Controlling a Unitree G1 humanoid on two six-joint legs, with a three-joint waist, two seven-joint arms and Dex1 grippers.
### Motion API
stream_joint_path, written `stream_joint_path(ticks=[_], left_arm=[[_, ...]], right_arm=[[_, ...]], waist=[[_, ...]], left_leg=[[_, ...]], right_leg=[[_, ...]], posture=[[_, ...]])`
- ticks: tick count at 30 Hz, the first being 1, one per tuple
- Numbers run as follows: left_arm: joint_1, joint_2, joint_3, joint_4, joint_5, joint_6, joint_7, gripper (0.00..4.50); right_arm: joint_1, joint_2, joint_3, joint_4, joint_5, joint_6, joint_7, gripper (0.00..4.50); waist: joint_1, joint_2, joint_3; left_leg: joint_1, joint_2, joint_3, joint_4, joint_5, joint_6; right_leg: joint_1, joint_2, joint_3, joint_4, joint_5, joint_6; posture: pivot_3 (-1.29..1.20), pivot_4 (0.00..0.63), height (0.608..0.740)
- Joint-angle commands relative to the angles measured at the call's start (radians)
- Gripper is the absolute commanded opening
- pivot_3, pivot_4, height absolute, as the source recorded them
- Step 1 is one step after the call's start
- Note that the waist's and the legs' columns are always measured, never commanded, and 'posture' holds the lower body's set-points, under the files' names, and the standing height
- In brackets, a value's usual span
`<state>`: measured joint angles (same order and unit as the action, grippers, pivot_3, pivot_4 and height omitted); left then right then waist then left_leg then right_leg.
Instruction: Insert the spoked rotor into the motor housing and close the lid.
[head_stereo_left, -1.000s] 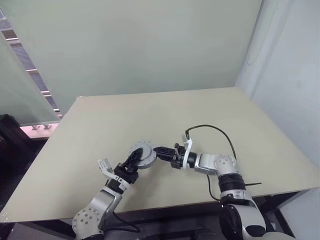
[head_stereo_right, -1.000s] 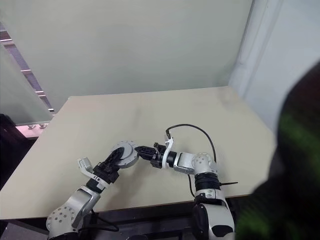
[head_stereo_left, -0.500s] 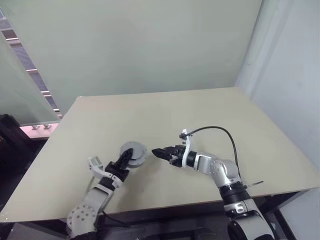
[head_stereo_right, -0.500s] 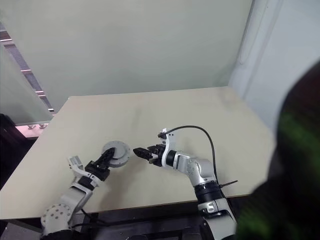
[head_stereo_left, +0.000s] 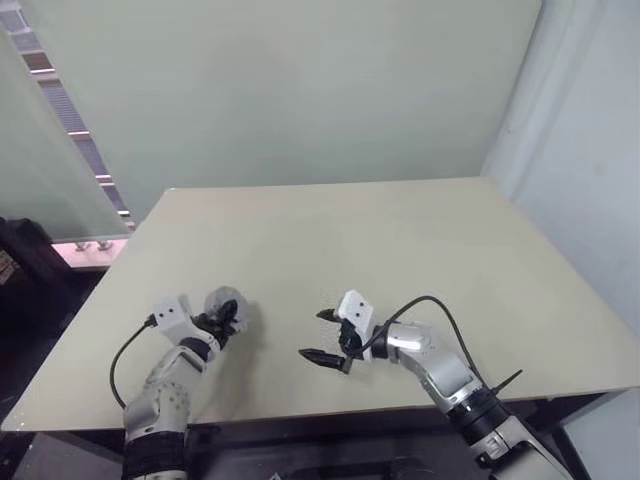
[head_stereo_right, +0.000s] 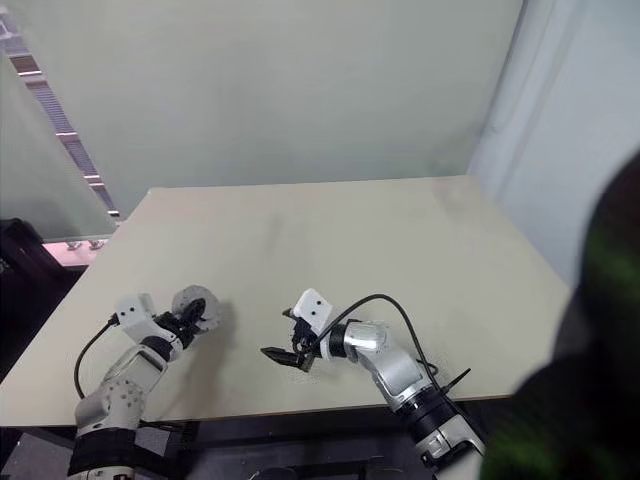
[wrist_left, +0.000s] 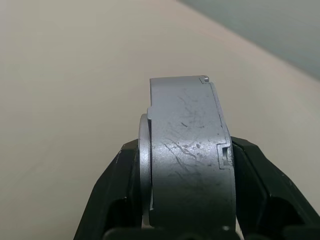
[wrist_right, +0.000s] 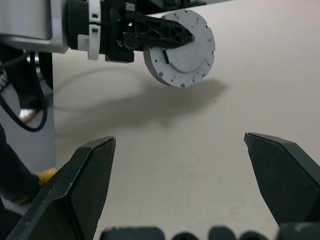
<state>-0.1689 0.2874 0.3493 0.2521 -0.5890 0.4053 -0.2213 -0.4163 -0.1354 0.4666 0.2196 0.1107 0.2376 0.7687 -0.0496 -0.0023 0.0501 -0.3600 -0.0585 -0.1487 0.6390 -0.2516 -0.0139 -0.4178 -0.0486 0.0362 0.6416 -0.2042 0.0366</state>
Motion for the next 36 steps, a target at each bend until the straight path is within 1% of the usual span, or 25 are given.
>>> stream_joint_path(ticks=[1,7,9,12,14,15,20,29,31,33,36], left_arm=[[-0.052,0.006,-0.002,-0.006,0.035,-0.057,-0.024,1.96],[-0.067,0.011,0.001,0.06,0.101,-0.093,-0.008,1.96],[-0.06,0.017,-0.006,0.068,0.121,-0.098,-0.013,2.69],[-0.045,0.02,0.0,0.073,0.149,-0.114,0.002,3.6],[-0.035,0.023,0.009,0.072,0.164,-0.123,0.011,4.34],[-0.031,0.024,0.012,0.071,0.17,-0.127,0.015,4.47],[0.006,0.048,0.026,0.053,0.21,-0.145,0.042,4.47],[0.082,0.066,0.058,-0.037,0.208,-0.123,0.049,4.47],[0.104,0.066,0.054,-0.079,0.201,-0.119,0.034,4.47],[0.142,0.073,0.04,-0.148,0.192,-0.133,-0.018,4.47],[0.221,0.093,-0.004,-0.305,0.196,-0.137,-0.095,4.47]], right_arm=[[-0.002,0.001,-0.002,-0.026,-0.018,-0.024,0.01,4.5],[0.003,-0.004,-0.002,-0.031,-0.042,-0.019,0.01,4.5],[0.005,-0.005,-0.001,-0.031,-0.049,-0.019,0.012,4.5],[0.003,-0.004,0.001,-0.026,-0.059,-0.023,0.012,4.5],[0.001,-0.002,-0.001,-0.02,-0.065,-0.027,0.012,4.5],[0.0,0.0,-0.002,-0.019,-0.068,-0.028,0.012,4.5],[-0.008,0.006,-0.007,-0.002,-0.078,-0.036,0.013,4.5],[-0.023,0.017,-0.016,0.044,-0.088,-0.07,0.006,4.5],[-0.026,0.019,-0.021,0.052,-0.09,-0.078,0.001,4.5],[-0.028,0.018,-0.032,0.058,-0.092,-0.084,-0.007,4.5],[-0.023,0.011,-0.069,0.041,-0.073,-0.073,-0.018,4.5]], waist=[[0.001,0.0,0.0],[0.001,-0.001,0.0],[0.0,-0.001,0.0],[0.001,-0.001,0.0],[0.001,-0.001,0.0],[0.001,-0.001,0.0],[0.001,-0.001,0.0],[0.001,-0.001,0.0],[0.001,-0.001,0.0],[0.001,-0.001,0.0],[0.001,-0.001,0.0]], left_leg=[[0.0,0.0,0.0,0.0,0.0,0.0],[0.001,0.0,0.0,0.001,0.0,0.0],[0.002,0.0,0.0,0.002,0.0,0.0],[0.004,0.001,0.0,0.002,0.0,0.0],[0.005,0.0,0.0,0.002,0.0,0.0],[0.005,0.0,0.0,0.002,0.0,0.0],[0.005,0.0,-0.001,0.002,0.0,0.0],[0.007,0.0,-0.001,0.002,0.0,0.0],[0.007,0.0,-0.001,0.002,0.0,0.0],[0.007,0.0,-0.001,0.002,0.0,0.0],[0.006,0.001,0.0,0.002,0.0,0.0]], right_leg=[[0.0,0.0,0.0,0.0,0.0,0.0],[0.002,0.0,-0.001,0.0,0.0,0.0],[0.003,0.0,-0.001,0.0,0.0,0.0],[0.004,0.0,-0.001,0.001,0.0,0.0],[0.005,0.0,-0.001,0.001,0.0,0.0],[0.006,0.0,-0.001,0.0,0.0,0.0],[0.006,0.0,-0.001,0.0,0.0,0.0],[0.007,0.0,-0.002,0.001,0.0,0.0],[0.007,0.0,-0.002,0.001,0.0,0.0],[0.007,0.0,-0.002,0.001,0.0,0.0],[0.007,0.0,-0.002,0.0,0.0,0.0]], posture=[[0.0,0.0,0.74],[0.0,0.0,0.74],[0.0,0.0,0.74],[0.0,0.0,0.74],[0.0,0.0,0.74],[0.0,0.0,0.74],[0.0,0.0,0.74],[0.0,0.0,0.74],[0.0,0.0,0.74],[0.0,0.0,0.74],[0.0,0.0,0.74]])
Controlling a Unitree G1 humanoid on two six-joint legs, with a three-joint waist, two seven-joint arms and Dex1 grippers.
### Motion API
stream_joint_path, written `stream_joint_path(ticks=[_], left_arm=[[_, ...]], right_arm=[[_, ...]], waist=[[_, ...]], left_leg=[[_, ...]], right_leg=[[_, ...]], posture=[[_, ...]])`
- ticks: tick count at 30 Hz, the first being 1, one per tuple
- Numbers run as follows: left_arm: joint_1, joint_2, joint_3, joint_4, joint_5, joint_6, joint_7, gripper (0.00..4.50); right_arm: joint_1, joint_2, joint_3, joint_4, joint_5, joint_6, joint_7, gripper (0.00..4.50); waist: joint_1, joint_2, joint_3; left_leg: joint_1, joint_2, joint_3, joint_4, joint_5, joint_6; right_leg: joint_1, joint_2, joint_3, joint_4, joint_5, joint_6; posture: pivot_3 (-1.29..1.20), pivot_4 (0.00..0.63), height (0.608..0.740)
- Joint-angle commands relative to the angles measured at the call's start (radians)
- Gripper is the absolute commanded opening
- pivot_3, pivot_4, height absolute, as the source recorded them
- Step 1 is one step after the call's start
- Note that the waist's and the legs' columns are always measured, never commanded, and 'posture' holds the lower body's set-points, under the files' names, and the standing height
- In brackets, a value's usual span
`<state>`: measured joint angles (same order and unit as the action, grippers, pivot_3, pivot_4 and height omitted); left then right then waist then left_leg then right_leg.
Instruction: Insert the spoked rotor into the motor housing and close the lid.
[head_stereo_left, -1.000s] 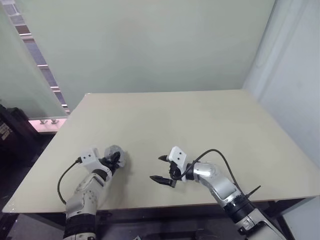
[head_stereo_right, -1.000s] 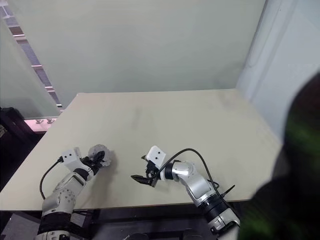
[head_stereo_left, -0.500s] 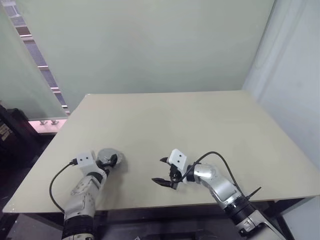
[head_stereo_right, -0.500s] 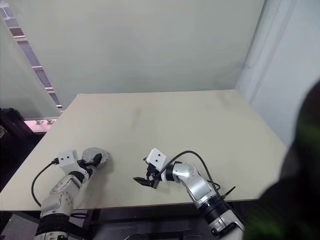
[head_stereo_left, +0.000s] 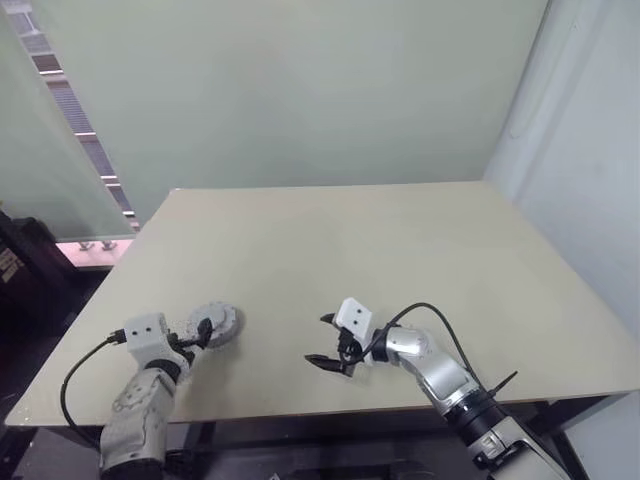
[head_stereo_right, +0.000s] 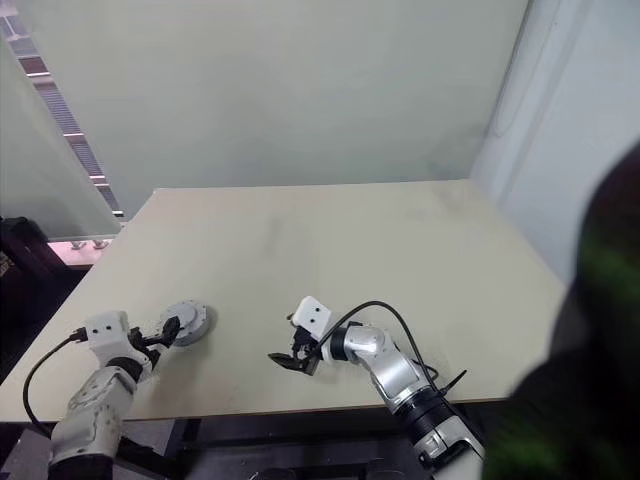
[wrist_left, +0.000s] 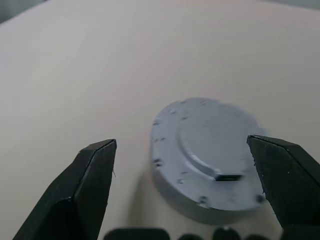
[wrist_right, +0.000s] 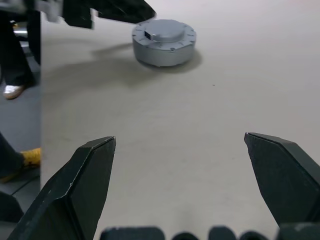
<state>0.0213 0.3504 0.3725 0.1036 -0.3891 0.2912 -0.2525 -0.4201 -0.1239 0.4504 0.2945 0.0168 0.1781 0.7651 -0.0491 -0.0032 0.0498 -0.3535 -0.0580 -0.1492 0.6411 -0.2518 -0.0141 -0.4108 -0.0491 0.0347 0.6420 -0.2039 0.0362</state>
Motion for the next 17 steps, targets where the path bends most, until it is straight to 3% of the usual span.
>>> stream_joint_path(ticks=[1,8,17], left_arm=[[0.062,0.041,-0.045,-0.221,-0.008,-0.015,-0.094,4.47],[0.211,0.093,-0.096,-0.572,-0.078,0.122,-0.165,4.47],[0.22,0.082,-0.129,-0.61,-0.056,0.172,-0.151,4.47]], right_arm=[[-0.012,-0.004,-0.072,-0.051,0.036,-0.001,-0.015,4.5],[0.073,-0.062,-0.177,-0.181,0.113,0.071,-0.007,4.5],[0.115,-0.112,-0.247,-0.213,0.125,0.095,-0.046,4.5]], waist=[[0.001,0.0,0.0],[0.0,0.001,0.001],[0.0,0.004,0.003]], left_leg=[[0.0,0.0,0.0,0.0,0.0,0.0],[0.0,0.001,0.001,0.0,0.0,0.0],[0.002,0.003,0.004,0.001,0.0,0.0]], right_leg=[[0.0,0.0,0.0,0.0,0.0,0.0],[0.0,0.0,0.001,0.0,-0.002,-0.003],[0.001,0.0,0.0,0.0,-0.002,-0.003]], posture=[[0.0,0.0,0.74],[0.0,0.0,0.74],[0.0,0.0,0.74]])
